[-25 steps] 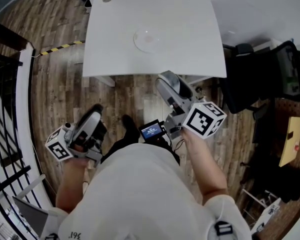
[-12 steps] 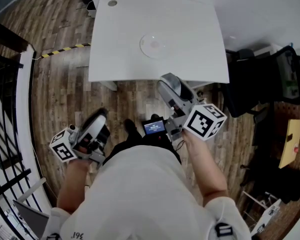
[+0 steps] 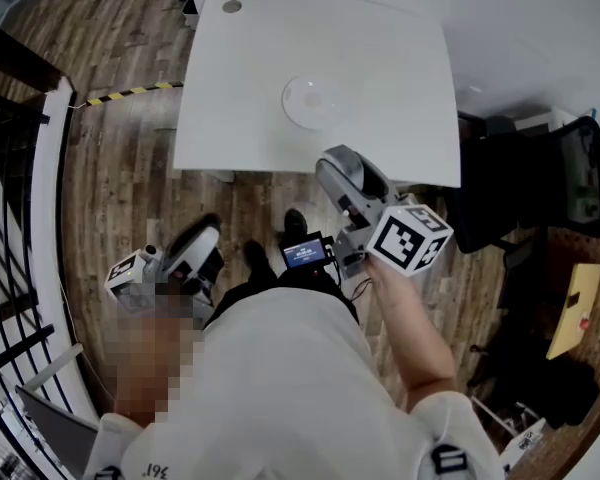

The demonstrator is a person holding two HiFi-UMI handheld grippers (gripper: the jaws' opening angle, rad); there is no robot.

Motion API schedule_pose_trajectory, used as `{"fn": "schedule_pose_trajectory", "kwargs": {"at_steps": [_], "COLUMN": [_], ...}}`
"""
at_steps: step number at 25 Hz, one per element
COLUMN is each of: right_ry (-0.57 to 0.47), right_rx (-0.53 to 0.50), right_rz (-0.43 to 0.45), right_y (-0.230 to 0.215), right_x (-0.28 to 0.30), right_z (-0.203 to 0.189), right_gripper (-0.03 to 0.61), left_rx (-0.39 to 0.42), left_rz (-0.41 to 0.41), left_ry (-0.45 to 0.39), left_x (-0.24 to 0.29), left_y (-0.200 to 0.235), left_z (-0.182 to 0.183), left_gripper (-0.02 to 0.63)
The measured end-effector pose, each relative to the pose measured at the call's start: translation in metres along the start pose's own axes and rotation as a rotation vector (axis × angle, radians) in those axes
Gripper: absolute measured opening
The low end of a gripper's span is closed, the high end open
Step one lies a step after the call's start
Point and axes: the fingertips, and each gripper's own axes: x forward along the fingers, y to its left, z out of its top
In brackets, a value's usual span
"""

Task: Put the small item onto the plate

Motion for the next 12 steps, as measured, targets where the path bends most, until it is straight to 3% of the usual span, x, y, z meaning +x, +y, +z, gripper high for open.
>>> {"fn": "schedule_pose_trajectory", "kwargs": {"at_steps": [12], "right_ry": [0.063], "right_rx": [-0.075], "right_rz": [0.013], "right_y": [-0.036], "right_x": [0.037], "right_z": [0.025], "right_gripper": [0.316], "left_rx": [0.089], "left_rz": [0.073], "left_ry": [0.042], "left_x": [0.051], "left_y": [0.026], "left_z": [0.001], "left_gripper": [0.115]}}
